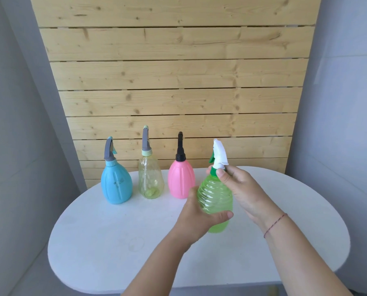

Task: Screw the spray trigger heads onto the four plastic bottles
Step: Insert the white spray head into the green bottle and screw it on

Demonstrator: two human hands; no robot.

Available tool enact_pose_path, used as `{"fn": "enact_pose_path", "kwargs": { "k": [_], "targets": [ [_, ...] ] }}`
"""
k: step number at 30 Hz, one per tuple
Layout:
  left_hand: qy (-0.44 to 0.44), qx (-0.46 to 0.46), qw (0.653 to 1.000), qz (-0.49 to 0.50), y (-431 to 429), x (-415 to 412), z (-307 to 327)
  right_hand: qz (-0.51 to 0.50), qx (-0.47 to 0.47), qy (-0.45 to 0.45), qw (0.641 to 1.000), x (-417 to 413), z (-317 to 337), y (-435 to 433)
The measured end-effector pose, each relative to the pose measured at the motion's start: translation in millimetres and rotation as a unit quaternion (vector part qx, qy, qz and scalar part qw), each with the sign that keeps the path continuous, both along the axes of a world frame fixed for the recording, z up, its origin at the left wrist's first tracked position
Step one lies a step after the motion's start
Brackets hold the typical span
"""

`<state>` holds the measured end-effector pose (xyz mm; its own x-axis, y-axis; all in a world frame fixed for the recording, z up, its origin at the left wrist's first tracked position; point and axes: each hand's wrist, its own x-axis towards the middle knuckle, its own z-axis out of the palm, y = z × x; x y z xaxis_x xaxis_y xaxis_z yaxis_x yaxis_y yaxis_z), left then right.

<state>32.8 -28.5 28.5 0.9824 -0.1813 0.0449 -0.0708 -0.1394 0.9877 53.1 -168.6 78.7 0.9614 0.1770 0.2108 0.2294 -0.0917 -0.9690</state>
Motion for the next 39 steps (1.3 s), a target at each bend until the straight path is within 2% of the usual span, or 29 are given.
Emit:
{"fn": "enact_pose_path", "kwargs": {
  "k": [8,12,14,17,20,24,30,39],
  "targets": [
    [-0.057,0.004,0.996,0.067,-12.4,1.5,-6.2,-0.092,-0.033,-0.052,0.994,-2.4,-7.1,13.3],
    [-0.065,0.007,0.994,0.089,-14.2,3.3,-9.7,-0.099,-0.037,-0.048,0.993,-2.8,-6.6,16.0],
    [-0.053,-0.009,0.993,0.101,-15.5,7.3,-11.7,-0.086,-0.039,-0.007,0.995,0.4,-9.2,8.7],
    [-0.041,-0.029,0.992,0.113,-21.3,19.0,-11.7,-0.036,-0.043,0.116,0.992,3.4,-16.4,-10.5],
    [-0.036,0.042,0.99,0.127,-33.5,36.9,-11.7,-0.002,0.004,0.2,0.98,9.4,-25.2,-27.7],
    [-0.043,0.101,0.982,0.155,-52.4,61.5,-13.1,-0.052,0.061,0.185,0.98,31.1,-39.4,-38.1],
    [-0.024,0.043,0.988,0.145,-70.1,105.7,-20.1,-0.135,0.128,0.147,0.972,73.2,-64.5,-35.3],
    [0.009,-0.002,0.99,0.143,-82.9,128.4,-40.7,-0.179,0.127,0.125,0.967,99.6,-90.1,-31.2]
  ]
}}
